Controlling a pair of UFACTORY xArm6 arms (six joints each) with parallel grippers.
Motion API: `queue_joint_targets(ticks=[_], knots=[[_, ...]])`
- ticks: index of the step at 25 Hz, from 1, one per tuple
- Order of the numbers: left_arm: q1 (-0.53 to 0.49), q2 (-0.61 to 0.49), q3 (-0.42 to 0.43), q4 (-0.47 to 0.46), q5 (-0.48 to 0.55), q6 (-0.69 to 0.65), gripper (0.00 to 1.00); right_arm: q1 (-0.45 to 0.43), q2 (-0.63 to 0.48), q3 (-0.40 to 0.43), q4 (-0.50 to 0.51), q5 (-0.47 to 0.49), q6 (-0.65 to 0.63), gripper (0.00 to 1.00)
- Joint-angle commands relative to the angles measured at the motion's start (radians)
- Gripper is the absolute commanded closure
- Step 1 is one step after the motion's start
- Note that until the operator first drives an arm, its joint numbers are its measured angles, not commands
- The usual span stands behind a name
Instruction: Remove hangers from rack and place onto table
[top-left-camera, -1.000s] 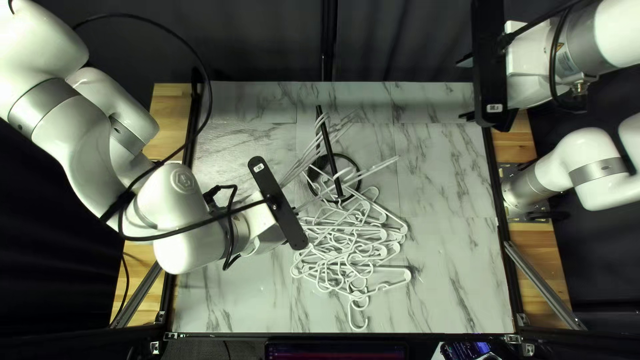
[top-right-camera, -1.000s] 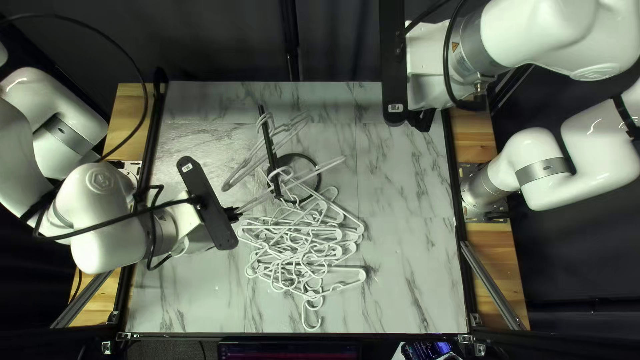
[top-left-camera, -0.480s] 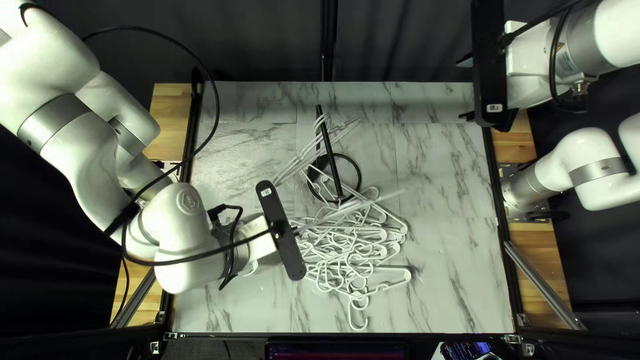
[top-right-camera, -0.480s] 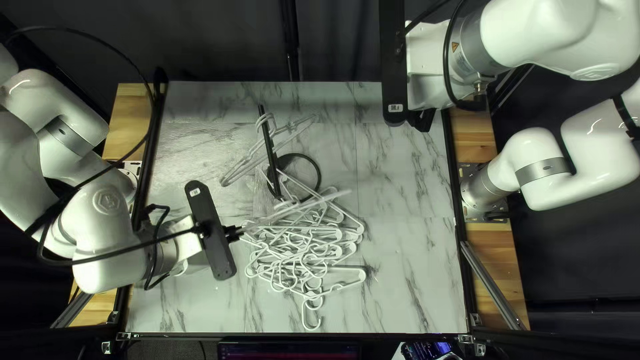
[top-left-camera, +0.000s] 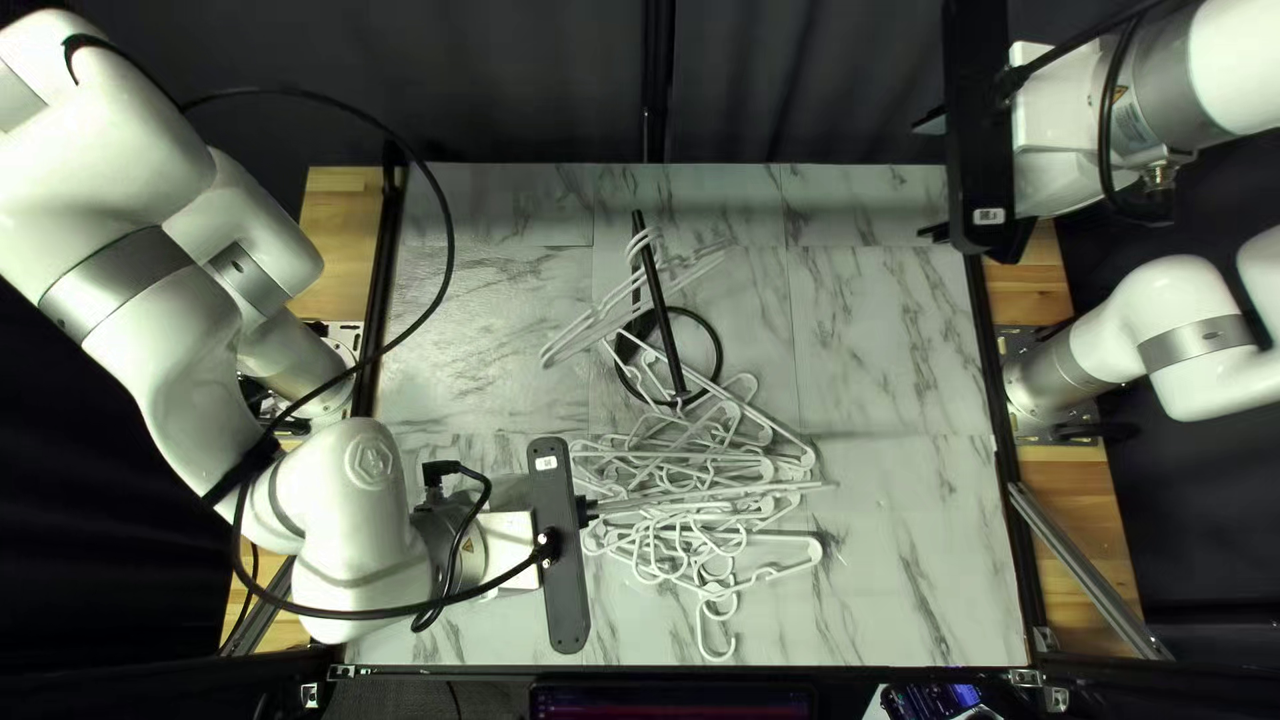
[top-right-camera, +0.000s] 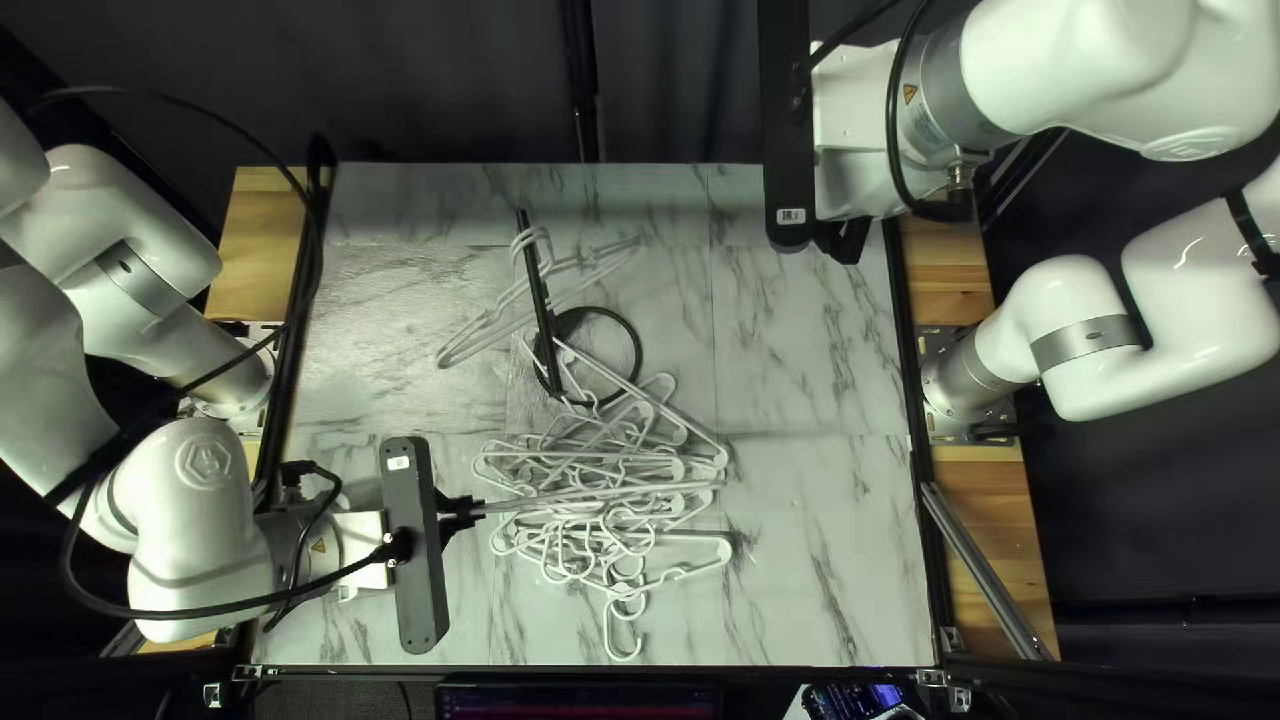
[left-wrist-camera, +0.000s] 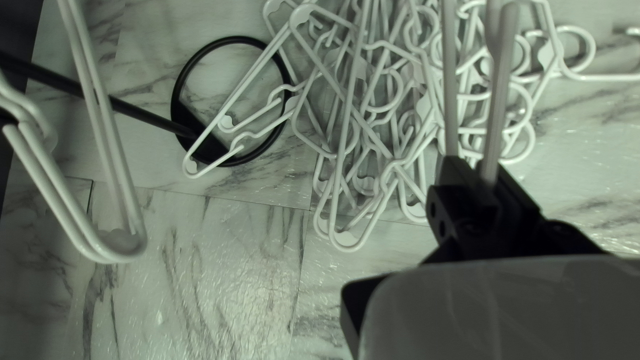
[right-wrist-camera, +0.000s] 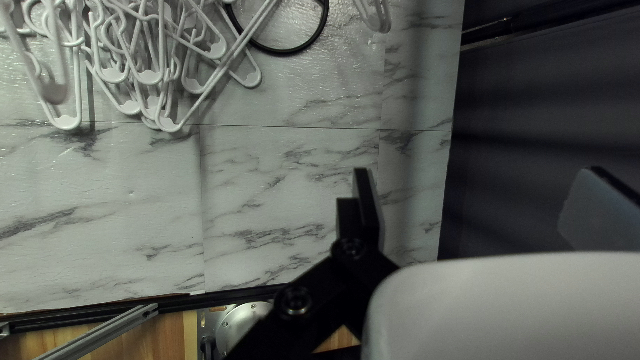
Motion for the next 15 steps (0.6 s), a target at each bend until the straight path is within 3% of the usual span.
queue_joint_targets(ticks=[1, 7, 11, 15], knots=[[0.0, 0.0, 0.0, 0.0, 0.0, 0.001, 1.0, 0.0, 0.0, 0.0, 0.0, 0.0, 0.0, 0.0], [0.0, 0.0, 0.0, 0.0, 0.0, 0.001, 1.0, 0.0, 0.0, 0.0, 0.0, 0.0, 0.0, 0.0], [-0.012, 0.174, -0.129, -0.076, 0.06, 0.06, 1.0, 0.0, 0.0, 0.0, 0.0, 0.0, 0.0, 0.0], [-0.043, 0.337, -0.273, -0.116, 0.206, 0.074, 1.0, 0.0, 0.0, 0.0, 0.0, 0.0, 0.0, 0.0]])
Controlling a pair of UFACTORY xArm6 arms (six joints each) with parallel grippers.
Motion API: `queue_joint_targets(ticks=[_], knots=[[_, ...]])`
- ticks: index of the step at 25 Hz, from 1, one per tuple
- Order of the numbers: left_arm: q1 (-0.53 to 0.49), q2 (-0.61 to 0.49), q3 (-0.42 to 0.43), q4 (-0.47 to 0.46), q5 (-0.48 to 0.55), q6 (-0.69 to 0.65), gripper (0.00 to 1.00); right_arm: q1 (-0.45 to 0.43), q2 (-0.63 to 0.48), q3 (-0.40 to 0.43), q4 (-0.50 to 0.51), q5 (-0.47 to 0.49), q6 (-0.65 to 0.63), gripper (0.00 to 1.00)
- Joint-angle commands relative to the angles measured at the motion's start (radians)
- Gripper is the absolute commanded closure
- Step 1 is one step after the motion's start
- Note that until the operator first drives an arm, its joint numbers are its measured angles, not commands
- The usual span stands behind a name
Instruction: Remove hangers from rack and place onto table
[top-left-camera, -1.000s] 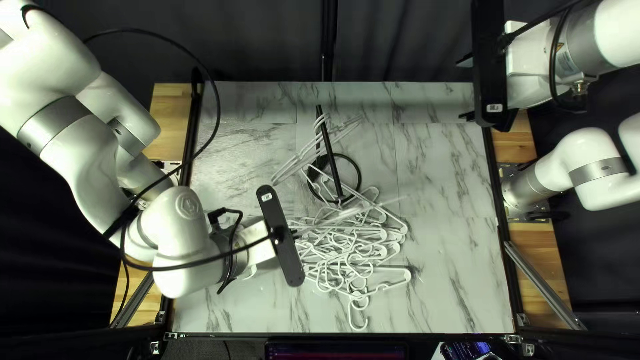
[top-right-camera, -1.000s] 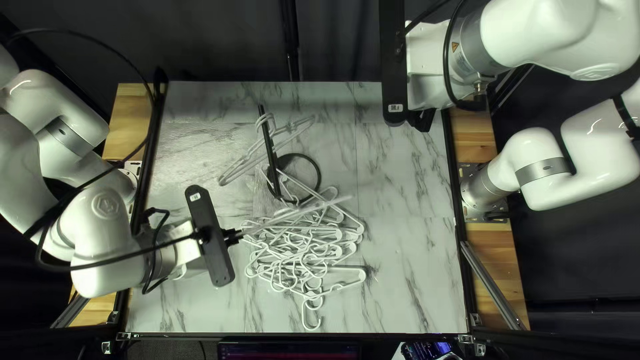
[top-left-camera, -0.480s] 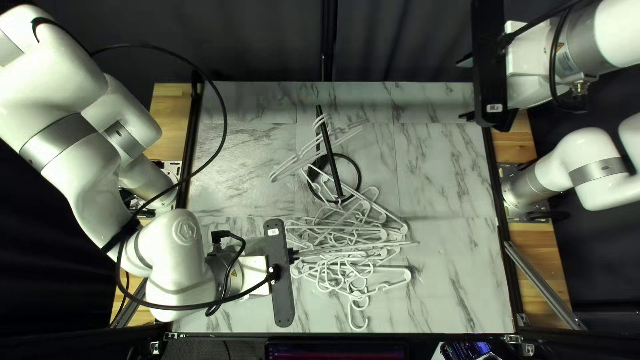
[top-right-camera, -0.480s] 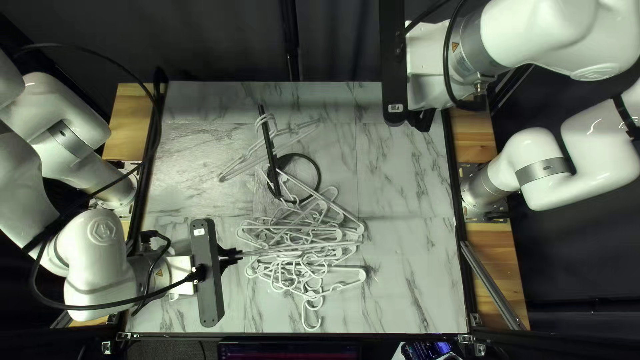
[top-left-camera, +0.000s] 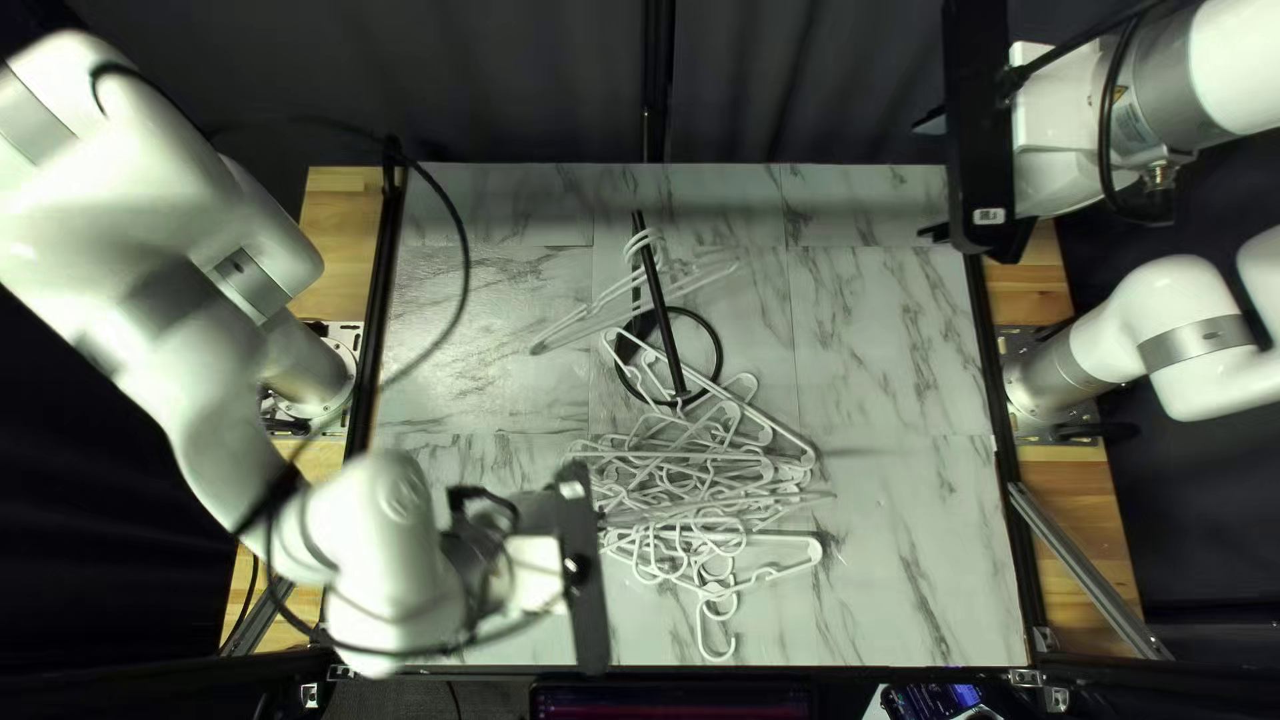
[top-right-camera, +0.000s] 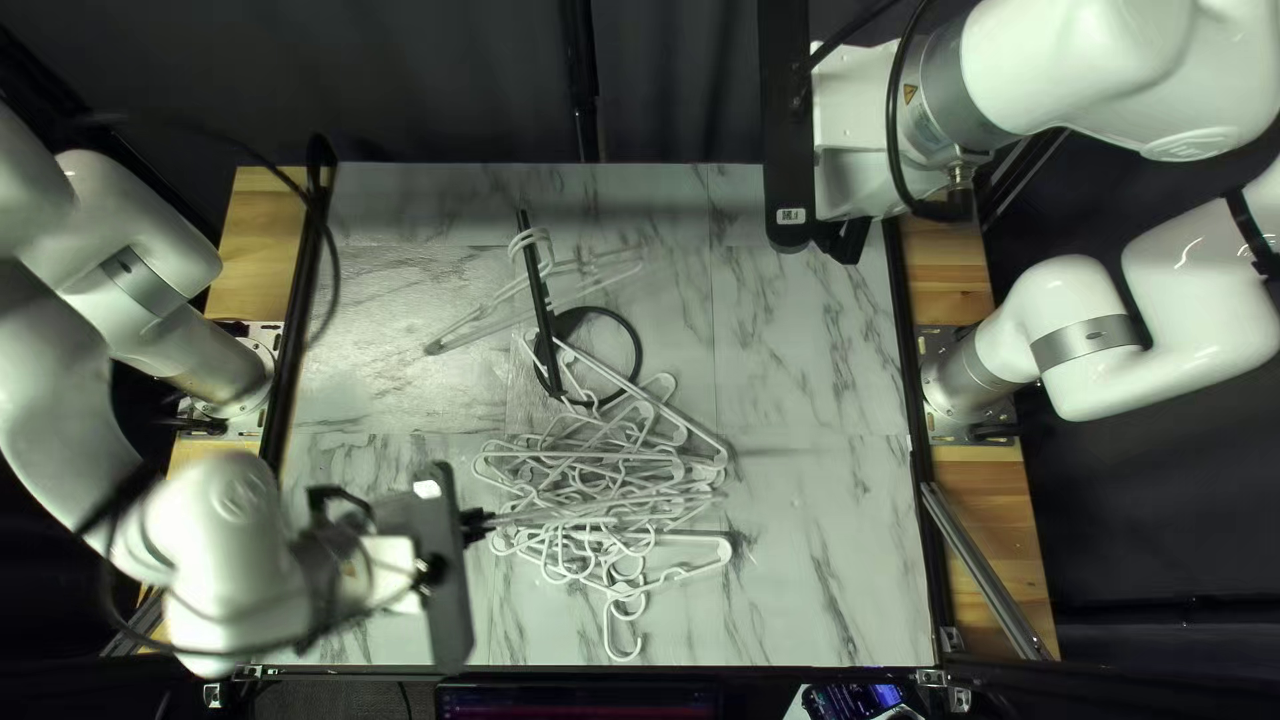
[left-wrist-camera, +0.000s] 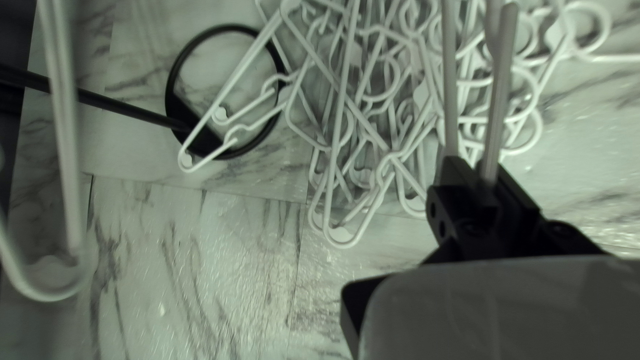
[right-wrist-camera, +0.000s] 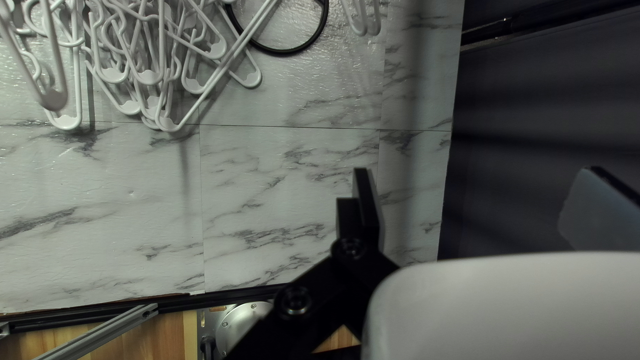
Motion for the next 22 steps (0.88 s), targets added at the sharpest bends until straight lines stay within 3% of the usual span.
queue_joint_targets(ticks=[1, 8, 20, 22], knots=[[-0.038, 0.17, -0.155, -0.05, 0.154, 0.021, 1.0, 0.0, 0.0, 0.0, 0.0, 0.0, 0.0, 0.0], [-0.111, 0.484, -0.437, 0.007, 0.485, 0.03, 1.0, 0.0, 0.0, 0.0, 0.0, 0.0, 0.0, 0.0], [-0.11, 0.493, -0.445, 0.008, 0.497, 0.03, 1.0, 0.0, 0.0, 0.0, 0.0, 0.0, 0.0, 0.0], [-0.091, 0.483, -0.413, 0.014, 0.459, 0.037, 1.0, 0.0, 0.0, 0.0, 0.0, 0.0, 0.0, 0.0]])
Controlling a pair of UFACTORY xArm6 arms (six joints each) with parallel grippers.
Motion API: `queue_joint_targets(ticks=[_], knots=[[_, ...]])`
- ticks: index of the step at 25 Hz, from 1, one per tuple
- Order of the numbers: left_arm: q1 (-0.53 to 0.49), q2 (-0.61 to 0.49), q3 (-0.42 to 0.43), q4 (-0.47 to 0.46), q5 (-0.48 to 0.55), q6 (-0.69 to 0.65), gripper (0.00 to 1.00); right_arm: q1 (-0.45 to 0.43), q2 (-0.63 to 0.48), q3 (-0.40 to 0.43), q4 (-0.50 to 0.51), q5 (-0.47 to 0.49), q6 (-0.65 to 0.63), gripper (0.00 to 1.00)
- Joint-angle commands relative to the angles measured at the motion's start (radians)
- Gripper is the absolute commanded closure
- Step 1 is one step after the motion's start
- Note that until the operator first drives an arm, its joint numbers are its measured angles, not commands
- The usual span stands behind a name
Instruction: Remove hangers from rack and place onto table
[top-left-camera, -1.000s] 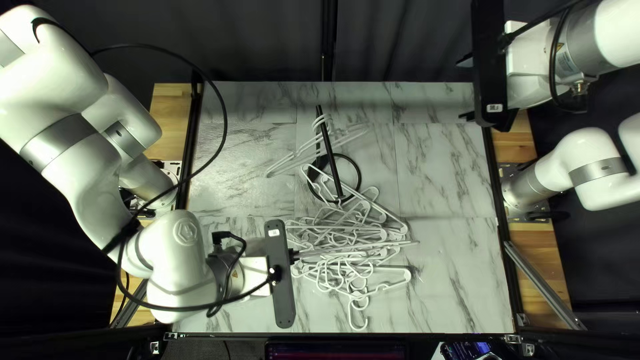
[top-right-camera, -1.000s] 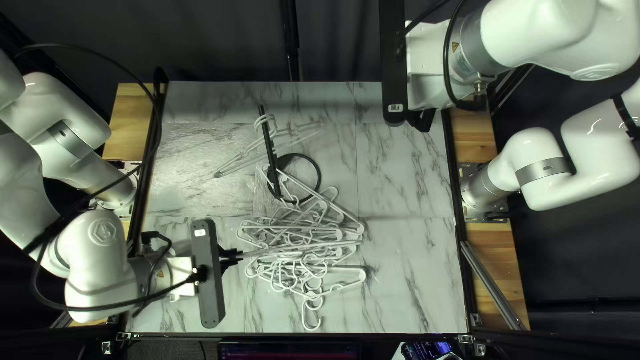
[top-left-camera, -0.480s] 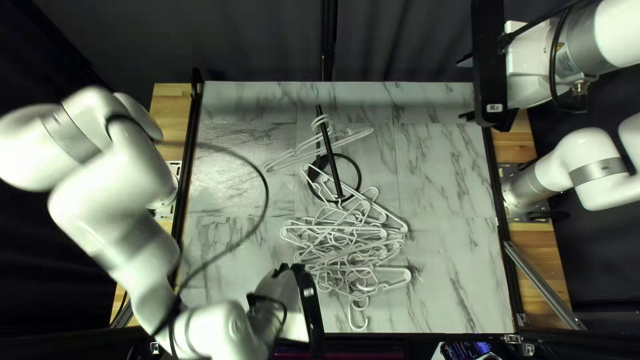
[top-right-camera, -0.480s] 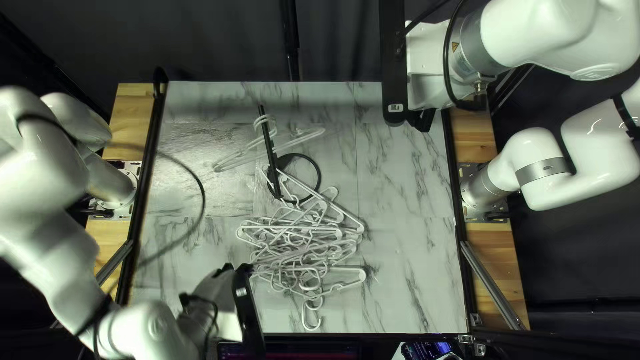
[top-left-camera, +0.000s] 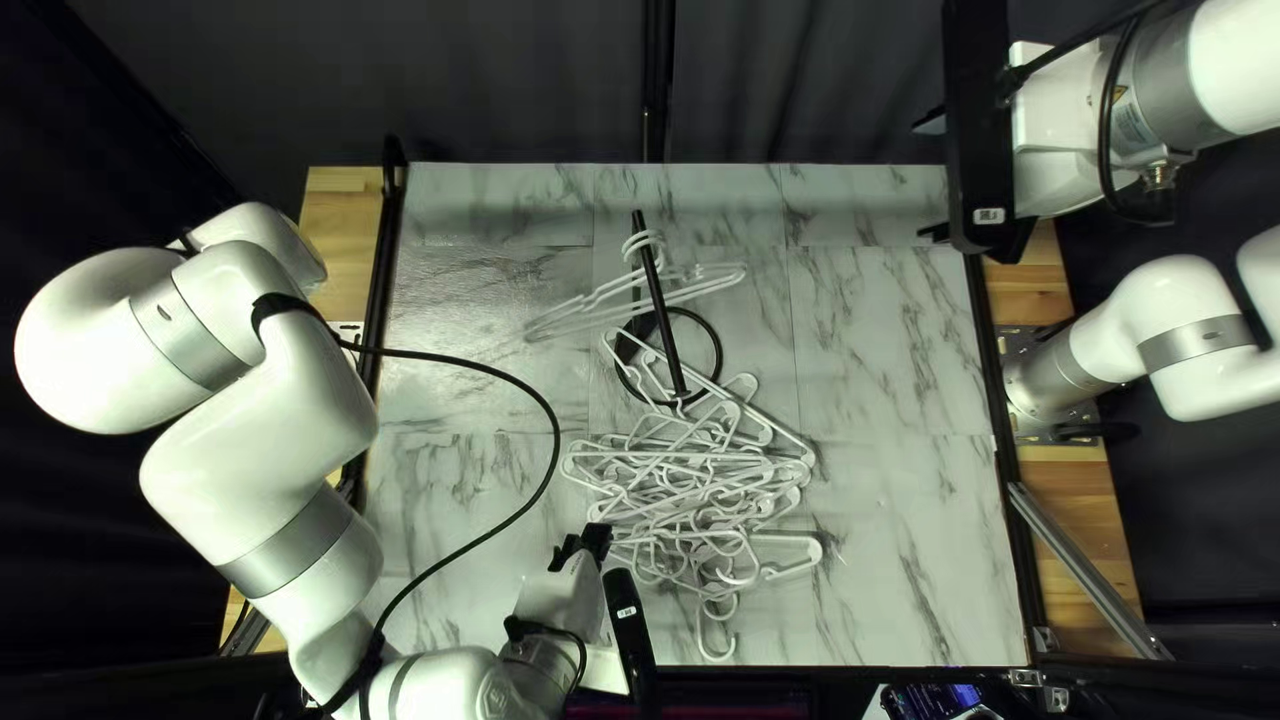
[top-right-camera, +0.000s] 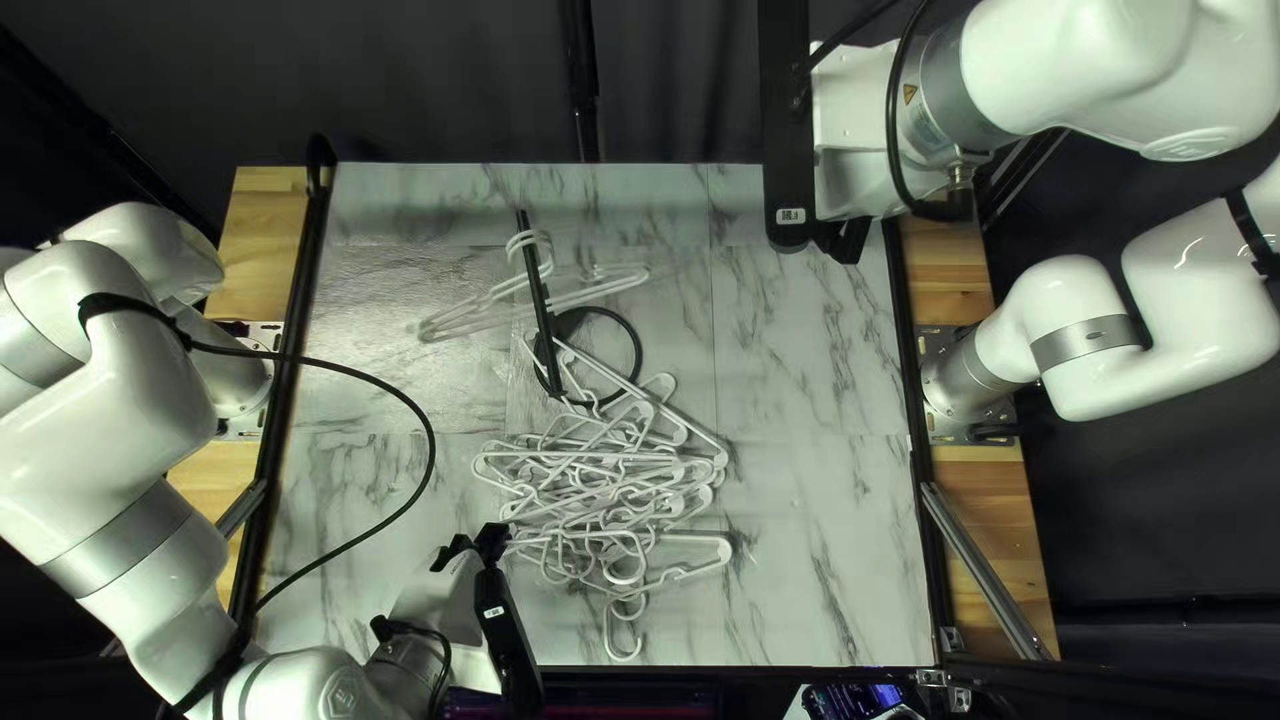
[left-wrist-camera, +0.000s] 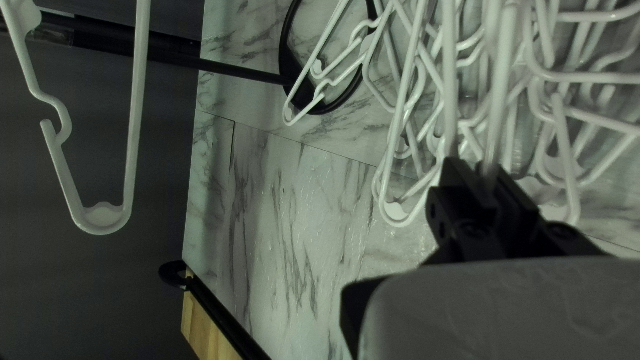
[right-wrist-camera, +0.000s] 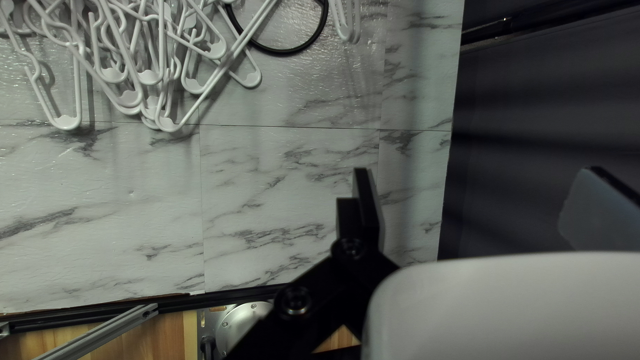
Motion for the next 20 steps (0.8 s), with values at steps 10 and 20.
queue_joint_targets(ticks=[10, 20], knots=[[0.048, -0.151, 0.251, 0.104, -0.124, 0.138, 1.0, 0.0, 0.0, 0.0, 0.0, 0.0, 0.0, 0.0], [0.044, -0.106, 0.22, 0.111, -0.078, 0.178, 1.0, 0.0, 0.0, 0.0, 0.0, 0.0, 0.0, 0.0]])
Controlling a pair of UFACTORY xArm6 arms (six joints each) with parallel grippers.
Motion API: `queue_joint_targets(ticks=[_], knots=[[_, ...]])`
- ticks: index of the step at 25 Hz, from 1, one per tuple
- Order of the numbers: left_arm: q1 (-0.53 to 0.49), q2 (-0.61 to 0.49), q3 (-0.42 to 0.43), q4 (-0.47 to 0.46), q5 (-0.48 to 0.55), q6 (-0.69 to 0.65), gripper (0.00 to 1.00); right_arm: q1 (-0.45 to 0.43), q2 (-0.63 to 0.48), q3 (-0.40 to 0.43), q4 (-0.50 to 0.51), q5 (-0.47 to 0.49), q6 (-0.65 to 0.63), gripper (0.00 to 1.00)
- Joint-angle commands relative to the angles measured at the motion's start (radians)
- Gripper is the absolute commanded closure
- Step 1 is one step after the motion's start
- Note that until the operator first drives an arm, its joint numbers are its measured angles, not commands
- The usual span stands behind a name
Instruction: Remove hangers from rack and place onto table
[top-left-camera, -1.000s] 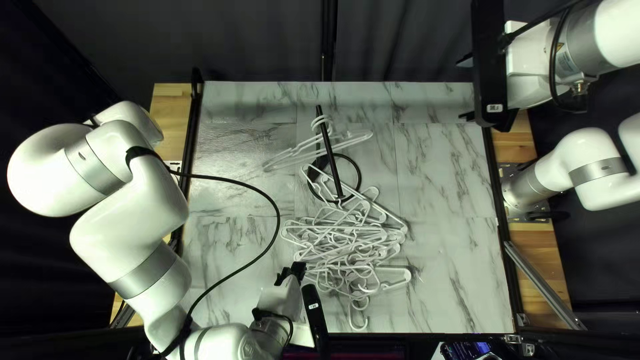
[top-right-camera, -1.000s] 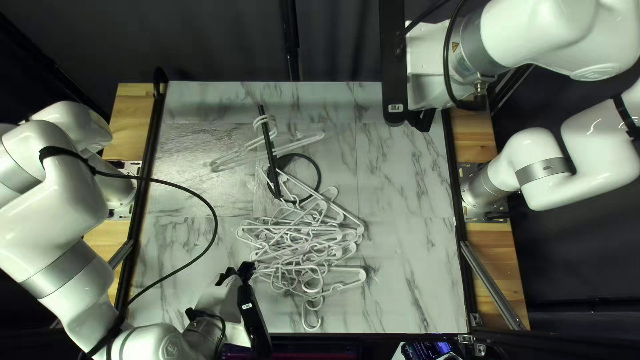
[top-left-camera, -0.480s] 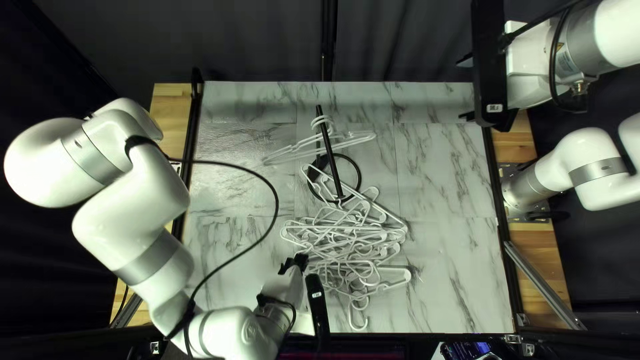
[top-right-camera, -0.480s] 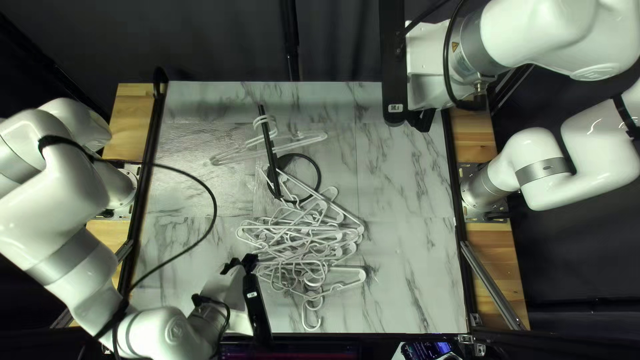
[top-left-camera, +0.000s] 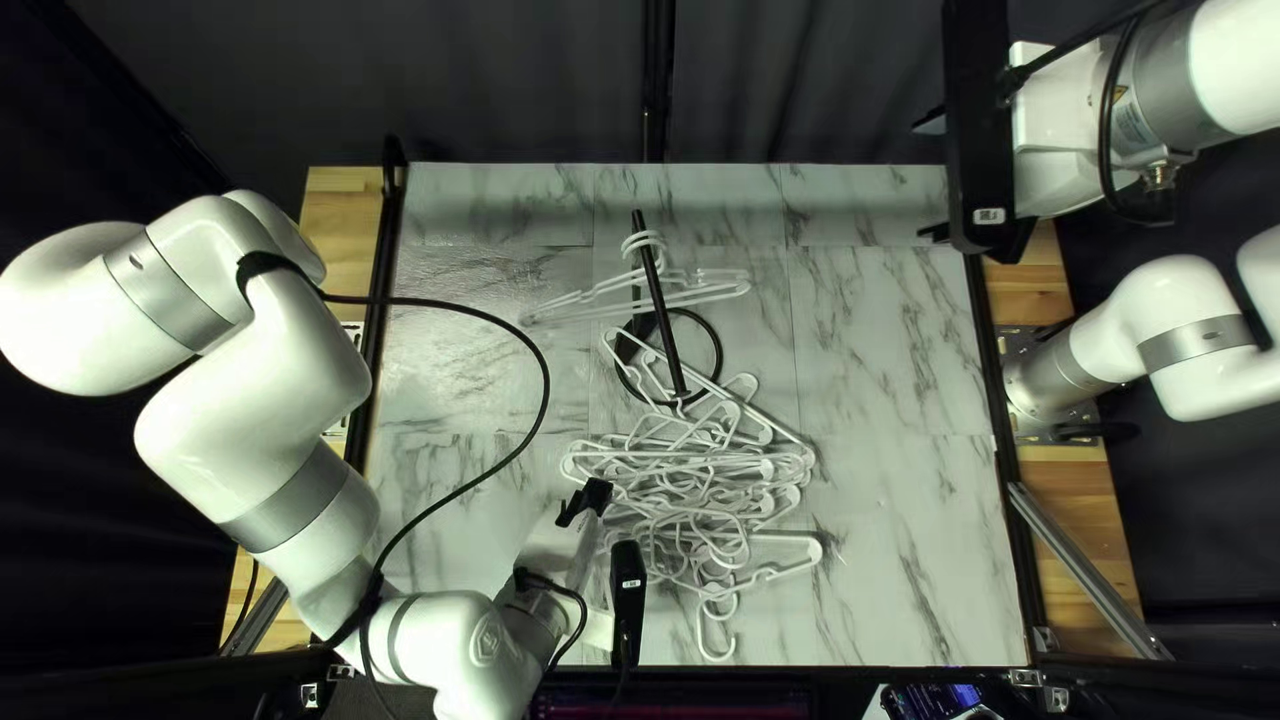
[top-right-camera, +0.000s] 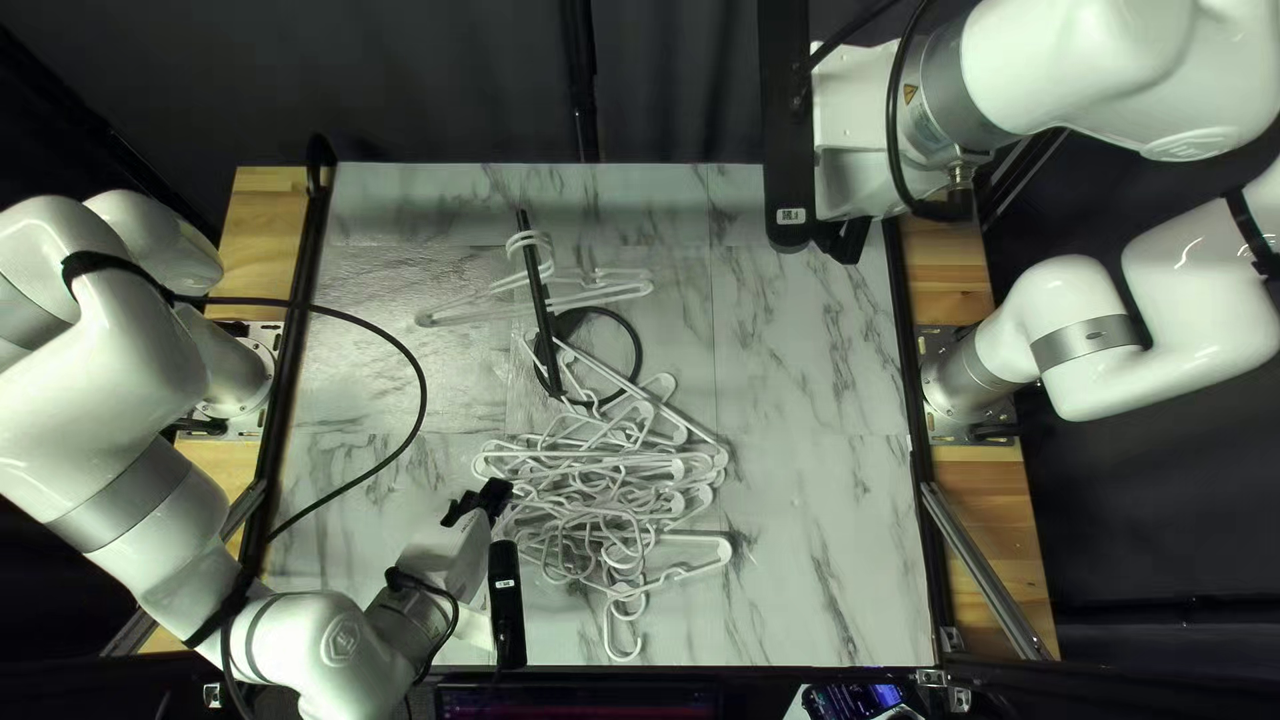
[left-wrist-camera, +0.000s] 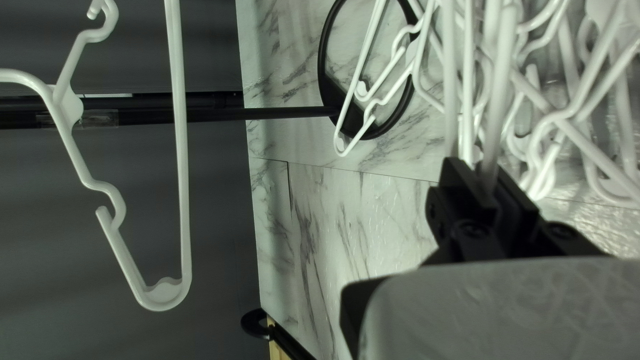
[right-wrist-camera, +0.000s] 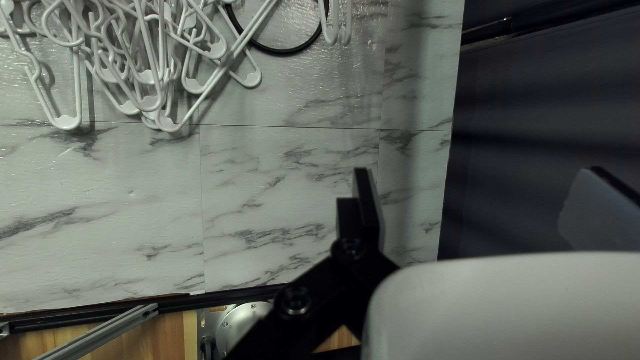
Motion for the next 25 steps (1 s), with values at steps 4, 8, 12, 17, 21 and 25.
queue_joint_targets(ticks=[4, 8, 12, 17, 21, 25], knots=[[-0.01, 0.035, -0.042, -0.01, 0.004, -0.014, 1.0, 0.0, 0.0, 0.0, 0.0, 0.0, 0.0, 0.0], [0.014, 0.018, 0.003, 0.014, 0.0, 0.016, 1.0, 0.0, 0.0, 0.0, 0.0, 0.0, 0.0, 0.0], [0.027, 0.009, 0.028, 0.023, 0.029, 0.078, 1.0, 0.0, 0.0, 0.0, 0.0, 0.0, 0.0, 0.0], [0.004, 0.094, -0.02, 0.046, 0.142, 0.14, 1.0, 0.0, 0.0, 0.0, 0.0, 0.0, 0.0, 0.0], [-0.018, 0.137, -0.062, 0.044, 0.199, 0.156, 1.0, 0.0, 0.0, 0.0, 0.0, 0.0, 0.0, 0.0], [-0.018, 0.137, -0.062, 0.044, 0.199, 0.156, 1.0, 0.0, 0.0, 0.0, 0.0, 0.0, 0.0, 0.0]])
